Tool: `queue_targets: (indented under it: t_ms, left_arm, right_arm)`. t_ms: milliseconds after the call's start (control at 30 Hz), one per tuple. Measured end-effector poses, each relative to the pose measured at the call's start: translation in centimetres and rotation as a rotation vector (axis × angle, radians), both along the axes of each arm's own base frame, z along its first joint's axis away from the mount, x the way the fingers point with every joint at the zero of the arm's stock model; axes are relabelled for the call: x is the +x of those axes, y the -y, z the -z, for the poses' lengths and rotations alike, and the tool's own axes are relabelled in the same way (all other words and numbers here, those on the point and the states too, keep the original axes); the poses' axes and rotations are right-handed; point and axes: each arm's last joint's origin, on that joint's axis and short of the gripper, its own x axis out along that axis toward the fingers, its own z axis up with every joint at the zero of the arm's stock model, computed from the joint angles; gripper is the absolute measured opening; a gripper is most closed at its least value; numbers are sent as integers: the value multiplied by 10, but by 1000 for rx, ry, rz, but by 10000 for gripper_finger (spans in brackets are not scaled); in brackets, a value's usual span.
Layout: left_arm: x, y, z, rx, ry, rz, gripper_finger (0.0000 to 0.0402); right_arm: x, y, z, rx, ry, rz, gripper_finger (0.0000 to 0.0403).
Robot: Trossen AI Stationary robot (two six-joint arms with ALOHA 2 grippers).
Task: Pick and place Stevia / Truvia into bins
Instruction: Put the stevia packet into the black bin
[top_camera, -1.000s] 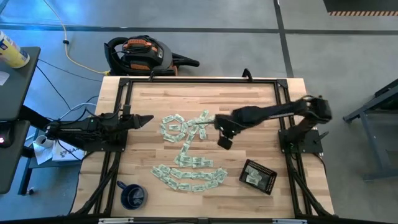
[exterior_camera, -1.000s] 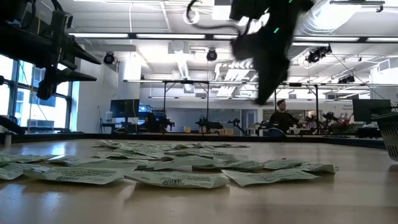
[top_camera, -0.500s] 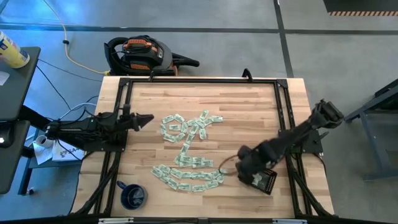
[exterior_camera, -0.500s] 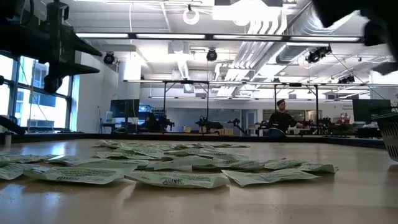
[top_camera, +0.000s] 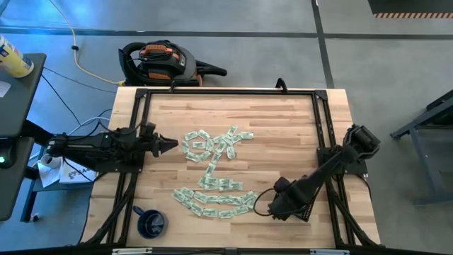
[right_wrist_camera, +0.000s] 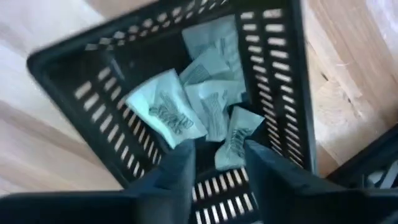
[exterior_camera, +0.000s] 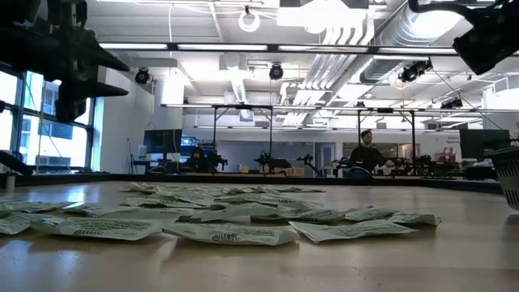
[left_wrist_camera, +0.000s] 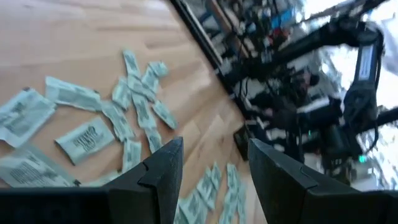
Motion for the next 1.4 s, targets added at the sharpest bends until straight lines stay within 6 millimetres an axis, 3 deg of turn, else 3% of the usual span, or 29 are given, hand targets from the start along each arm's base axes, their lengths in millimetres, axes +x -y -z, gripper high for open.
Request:
queue_targets:
  t_ms: [133,233,433,567,767,867,1133,1400]
  left_arm:
    - [9,0,-12,37,-103,16,215]
    - [22,1,-25,96,-237,62,215]
    - [65,3,-34,303,-514,255,215]
    - [86,-15,-44,352,-508,356,215]
    - [91,-52,-26,297,-581,448,215]
    - [93,-58,-18,298,-576,544,215]
    - [107,-34,-5,531,-635,754,215]
    - [121,-19,16,715,-781,809,215]
  right_arm:
    - [-1,5,-7,-67,73,4,242]
    - [2,13,-18,-131,181,36,276]
    - [14,43,-37,-253,360,126,280]
    - [23,64,-45,-288,412,127,280]
    - [38,99,-47,-416,468,135,279]
    - [50,120,-42,-414,511,164,279]
    - [41,150,-20,-379,405,81,275]
    - [26,178,5,-311,456,74,275]
